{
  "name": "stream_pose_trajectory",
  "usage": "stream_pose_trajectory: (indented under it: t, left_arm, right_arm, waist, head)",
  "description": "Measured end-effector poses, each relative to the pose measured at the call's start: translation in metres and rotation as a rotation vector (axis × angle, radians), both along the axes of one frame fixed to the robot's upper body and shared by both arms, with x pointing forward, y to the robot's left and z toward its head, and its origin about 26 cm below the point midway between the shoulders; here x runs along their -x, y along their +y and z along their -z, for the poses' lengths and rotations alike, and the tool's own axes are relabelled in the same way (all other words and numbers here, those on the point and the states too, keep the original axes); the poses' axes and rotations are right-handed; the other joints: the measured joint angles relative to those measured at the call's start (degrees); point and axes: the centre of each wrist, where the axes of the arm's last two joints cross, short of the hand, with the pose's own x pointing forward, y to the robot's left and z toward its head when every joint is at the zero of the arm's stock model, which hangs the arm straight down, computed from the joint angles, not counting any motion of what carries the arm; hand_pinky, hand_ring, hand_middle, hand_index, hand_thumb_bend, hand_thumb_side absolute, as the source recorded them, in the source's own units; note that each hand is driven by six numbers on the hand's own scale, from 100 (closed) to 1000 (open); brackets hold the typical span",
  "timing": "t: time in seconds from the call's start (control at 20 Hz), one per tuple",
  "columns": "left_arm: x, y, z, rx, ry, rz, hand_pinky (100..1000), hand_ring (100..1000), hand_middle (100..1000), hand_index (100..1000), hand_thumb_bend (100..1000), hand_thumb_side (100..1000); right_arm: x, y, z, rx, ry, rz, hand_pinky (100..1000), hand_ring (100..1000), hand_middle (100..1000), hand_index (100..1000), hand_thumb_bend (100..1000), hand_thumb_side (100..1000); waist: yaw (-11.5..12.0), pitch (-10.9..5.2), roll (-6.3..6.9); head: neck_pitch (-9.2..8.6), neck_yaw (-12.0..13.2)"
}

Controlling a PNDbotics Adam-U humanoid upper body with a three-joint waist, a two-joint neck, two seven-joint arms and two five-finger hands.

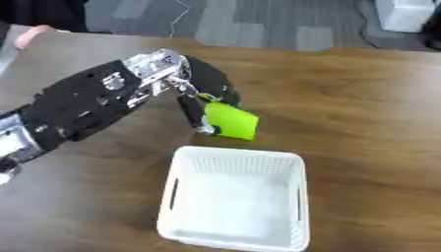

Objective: Pick up objects on the table and place them in the box.

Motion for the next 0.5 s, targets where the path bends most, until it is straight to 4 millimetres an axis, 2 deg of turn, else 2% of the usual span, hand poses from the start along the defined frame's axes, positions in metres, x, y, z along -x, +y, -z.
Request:
stream_pose_trajectory:
  t: [0.5]
  left_arm:
    - [-0.0063, 0.0021, 0.0066, 0.060, 0.018, -0.052, 1000, 1000, 1000, 1000, 1000, 1000]
  right_arm:
    - [-0.0004, 0.0009, -0.0018, -0.006, 0.000, -0.008, 244, 426, 573, 566, 100, 1000]
  waist:
    - [-0.5, 0.18, -0.39]
  head:
    - [0.01, 0.5]
